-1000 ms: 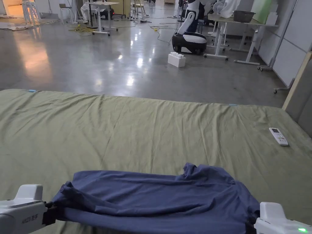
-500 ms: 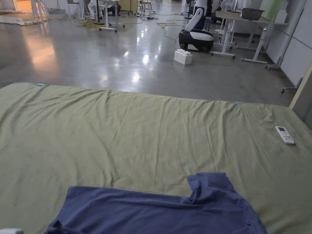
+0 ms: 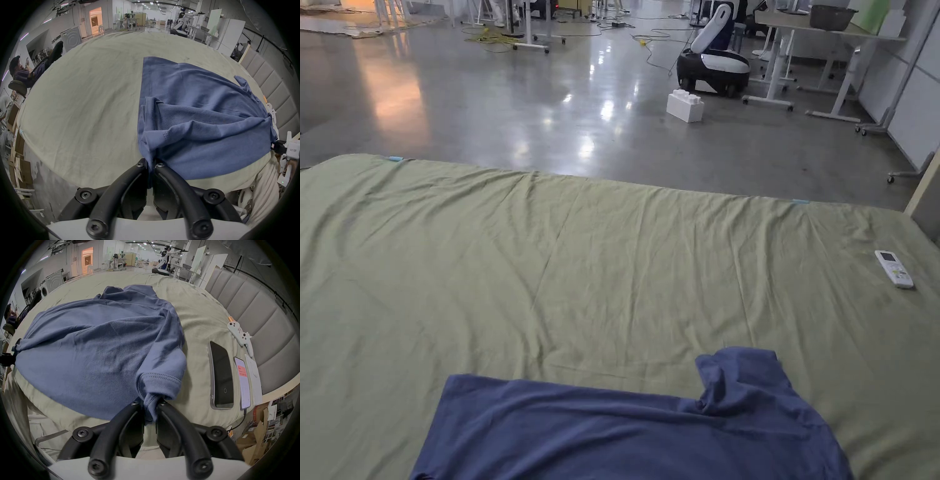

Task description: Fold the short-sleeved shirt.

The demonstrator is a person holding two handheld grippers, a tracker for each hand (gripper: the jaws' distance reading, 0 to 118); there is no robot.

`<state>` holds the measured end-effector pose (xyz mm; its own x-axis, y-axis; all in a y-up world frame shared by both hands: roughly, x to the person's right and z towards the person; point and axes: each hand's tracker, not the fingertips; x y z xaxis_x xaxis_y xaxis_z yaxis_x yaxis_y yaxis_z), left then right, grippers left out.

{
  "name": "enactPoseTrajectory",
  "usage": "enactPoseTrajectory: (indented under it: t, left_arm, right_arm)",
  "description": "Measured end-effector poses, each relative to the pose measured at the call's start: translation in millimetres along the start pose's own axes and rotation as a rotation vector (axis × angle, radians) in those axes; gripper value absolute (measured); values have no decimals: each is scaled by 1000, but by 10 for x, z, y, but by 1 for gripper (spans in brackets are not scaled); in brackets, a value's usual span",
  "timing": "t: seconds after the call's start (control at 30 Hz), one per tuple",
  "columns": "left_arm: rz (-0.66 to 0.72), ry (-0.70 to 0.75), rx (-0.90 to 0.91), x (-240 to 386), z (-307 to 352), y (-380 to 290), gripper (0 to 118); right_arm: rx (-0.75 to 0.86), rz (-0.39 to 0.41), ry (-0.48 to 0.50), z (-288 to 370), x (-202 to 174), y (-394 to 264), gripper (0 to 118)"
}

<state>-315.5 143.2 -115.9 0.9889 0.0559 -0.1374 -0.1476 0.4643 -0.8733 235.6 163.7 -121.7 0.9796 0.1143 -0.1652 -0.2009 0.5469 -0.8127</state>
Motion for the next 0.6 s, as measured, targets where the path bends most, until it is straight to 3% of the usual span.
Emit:
enactPoseTrajectory:
  t: [0.07, 0.1, 0.13, 0.2, 0.23, 0.27, 0.33, 0.4, 0.6]
  left_arm:
    - [-7, 3, -1, 24, 13, 14, 6]
    - [-18, 4, -5, 31, 16, 18, 7]
    - [-28, 3, -2, 29, 35, 24, 9]
    - [-31, 0, -5, 44, 75, 49, 26]
    - [-33, 2, -6, 55, 105, 64, 43]
    - [-35, 9, 4, 50, 167, 95, 52]
    - [-30, 6, 38, 54, 279, 148, 57]
    - [-8, -3, 111, 63, 420, 246, 61]
    - [-45, 12, 376, 331, 744, 520, 62]
  right_arm:
    - [9, 5, -11, 3, 5, 5, 23]
    - [-76, 6, -97, -60, 14, -100, 34]
    - [-59, 7, -99, -62, 40, -115, 55]
    - [-41, -16, -138, 38, 162, -106, 81]
    - [38, -16, -102, 6, 62, -47, 85]
    - [66, -27, -110, 65, 81, -39, 85]
    - [155, -36, -106, 215, 166, -28, 85]
    - [237, -39, -103, 349, -6, 205, 85]
    - [525, -74, -115, 343, -11, 299, 85]
